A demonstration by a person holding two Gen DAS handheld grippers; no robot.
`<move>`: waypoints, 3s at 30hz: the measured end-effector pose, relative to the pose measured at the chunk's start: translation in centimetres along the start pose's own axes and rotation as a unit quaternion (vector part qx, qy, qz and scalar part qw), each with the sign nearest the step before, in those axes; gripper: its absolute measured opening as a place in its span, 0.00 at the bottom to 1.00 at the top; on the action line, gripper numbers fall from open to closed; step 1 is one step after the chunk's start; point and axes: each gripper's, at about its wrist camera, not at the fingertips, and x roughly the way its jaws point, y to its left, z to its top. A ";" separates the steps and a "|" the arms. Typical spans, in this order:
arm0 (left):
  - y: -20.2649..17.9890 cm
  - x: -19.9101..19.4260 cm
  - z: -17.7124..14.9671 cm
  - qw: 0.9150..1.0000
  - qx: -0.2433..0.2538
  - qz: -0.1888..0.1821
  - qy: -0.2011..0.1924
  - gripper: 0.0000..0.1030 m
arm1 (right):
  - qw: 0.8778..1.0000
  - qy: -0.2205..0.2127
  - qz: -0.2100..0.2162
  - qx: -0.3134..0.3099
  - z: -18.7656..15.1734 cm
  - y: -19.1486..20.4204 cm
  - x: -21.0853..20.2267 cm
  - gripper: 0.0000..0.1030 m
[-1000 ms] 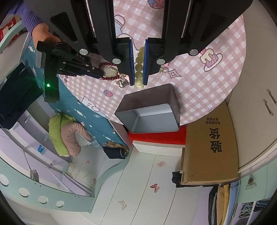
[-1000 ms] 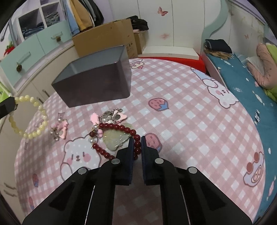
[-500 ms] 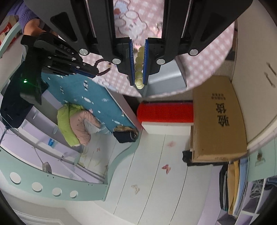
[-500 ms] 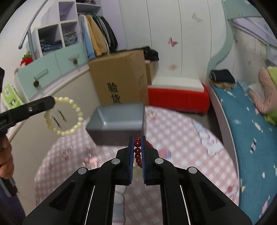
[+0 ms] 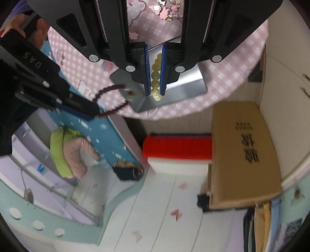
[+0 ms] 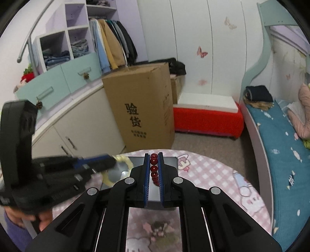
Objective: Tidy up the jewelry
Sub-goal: 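Carry both bracelets into the grey metal box and open both tools, then move the left tool back to the jewelry and grasp a pearl earring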
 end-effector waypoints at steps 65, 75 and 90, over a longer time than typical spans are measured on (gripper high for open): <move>1.4 -9.4 -10.6 0.978 -0.046 0.171 -0.108 0.74 | 0.995 -0.001 -0.087 0.040 -10.1 -3.6 -7.1 0.64; 0.6 -4.0 -14.2 0.983 -0.024 0.182 -0.019 0.73 | 0.994 0.041 -0.082 0.053 -14.2 -3.6 -5.3 0.64; 1.4 -1.2 -14.5 0.985 -0.012 0.170 0.019 0.55 | 0.996 0.054 -0.060 0.047 -14.8 -2.3 -4.0 0.64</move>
